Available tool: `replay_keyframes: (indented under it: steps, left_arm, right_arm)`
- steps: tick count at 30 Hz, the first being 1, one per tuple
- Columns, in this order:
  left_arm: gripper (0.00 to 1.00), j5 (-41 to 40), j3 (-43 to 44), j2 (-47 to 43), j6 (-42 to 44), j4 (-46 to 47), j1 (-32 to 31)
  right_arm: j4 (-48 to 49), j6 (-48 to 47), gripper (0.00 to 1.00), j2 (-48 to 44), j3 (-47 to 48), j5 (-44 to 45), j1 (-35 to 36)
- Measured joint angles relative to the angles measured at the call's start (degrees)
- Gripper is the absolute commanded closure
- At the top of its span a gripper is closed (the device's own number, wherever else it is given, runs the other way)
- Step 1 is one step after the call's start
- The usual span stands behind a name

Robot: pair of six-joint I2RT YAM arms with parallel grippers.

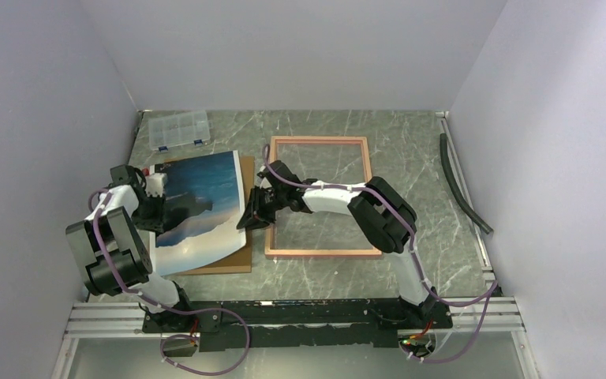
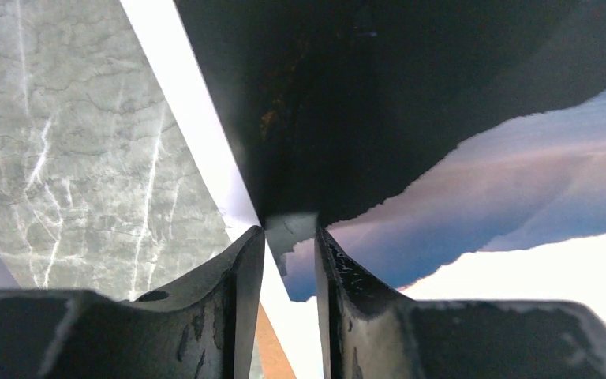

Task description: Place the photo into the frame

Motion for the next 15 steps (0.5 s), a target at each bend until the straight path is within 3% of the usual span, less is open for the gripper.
replay_keyframes:
  steps: [5,11,15]
  left_arm:
    - [0.52,3.28,3.98,0.00,-0.42,-4.94,0.59]
    - [0.47,7.30,12.59,-0.07,-1.55,-12.07,1.86]
    - [0.47,9.46,17.55,-0.85,-1.92,-15.56,2.12]
  right_arm:
    - [-2.32,-2.64,0.99,0.00,2.38,1.20,0.00]
    - [-11.54,-11.37,1.00,-1.20,7.08,5.25,-0.20]
    - [-21.27,-19.96,1.00,-7.37,8.87,9.18,-1.88]
